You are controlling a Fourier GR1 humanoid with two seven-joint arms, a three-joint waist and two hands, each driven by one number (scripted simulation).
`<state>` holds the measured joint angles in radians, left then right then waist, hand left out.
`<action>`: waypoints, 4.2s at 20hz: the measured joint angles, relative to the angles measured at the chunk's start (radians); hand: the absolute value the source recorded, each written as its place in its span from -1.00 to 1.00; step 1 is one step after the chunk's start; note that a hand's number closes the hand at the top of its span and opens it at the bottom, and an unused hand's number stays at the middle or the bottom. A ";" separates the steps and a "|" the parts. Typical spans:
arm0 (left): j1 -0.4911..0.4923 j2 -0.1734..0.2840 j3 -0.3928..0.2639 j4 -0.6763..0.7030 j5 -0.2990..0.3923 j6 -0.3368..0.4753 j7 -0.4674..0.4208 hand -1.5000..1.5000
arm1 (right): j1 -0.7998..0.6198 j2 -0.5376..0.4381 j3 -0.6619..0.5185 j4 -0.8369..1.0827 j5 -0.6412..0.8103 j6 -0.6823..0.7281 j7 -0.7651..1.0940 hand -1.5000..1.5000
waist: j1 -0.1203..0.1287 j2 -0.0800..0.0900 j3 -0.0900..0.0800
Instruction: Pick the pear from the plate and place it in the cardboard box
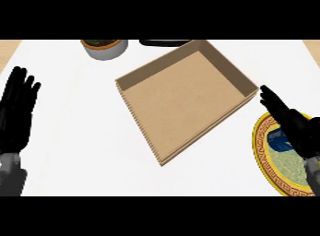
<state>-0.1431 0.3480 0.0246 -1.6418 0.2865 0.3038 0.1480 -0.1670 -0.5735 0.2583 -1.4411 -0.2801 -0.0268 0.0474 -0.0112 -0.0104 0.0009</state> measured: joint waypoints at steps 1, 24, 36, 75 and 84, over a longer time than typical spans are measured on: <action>0.019 0.005 -0.002 -0.002 -0.009 -0.007 -0.012 0.00 | 0.036 -0.003 -0.023 -0.004 -0.004 -0.008 -0.040 -1.00 | -0.002 0.000 -0.002; 0.070 0.077 -0.218 0.228 -0.298 -0.132 -0.155 0.00 | 0.671 -0.065 -0.641 0.397 -0.218 0.250 -0.752 -1.00 | -0.036 0.011 0.000; 0.008 0.033 -0.206 0.318 -0.333 -0.180 -0.191 0.00 | 0.746 -0.245 -0.671 0.234 -0.190 0.349 -0.456 -1.00 | 0.004 0.011 -0.002; 0.014 -0.083 -0.062 0.301 -0.483 -0.298 -0.181 0.00 | 0.358 -0.012 -0.643 0.207 0.280 0.346 -0.090 -1.00 | 0.010 0.010 -0.001; 0.009 -0.116 -0.044 0.292 -0.525 -0.313 -0.181 0.00 | 0.260 0.020 -0.646 0.292 0.365 0.351 -0.088 -1.00 | 0.011 0.010 -0.001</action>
<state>-0.1343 0.2324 -0.0193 -1.3500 -0.2386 -0.0094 -0.0327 0.0926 -0.5532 -0.3877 -1.1492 0.0846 0.3240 -0.0401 0.0000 0.0000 -0.0002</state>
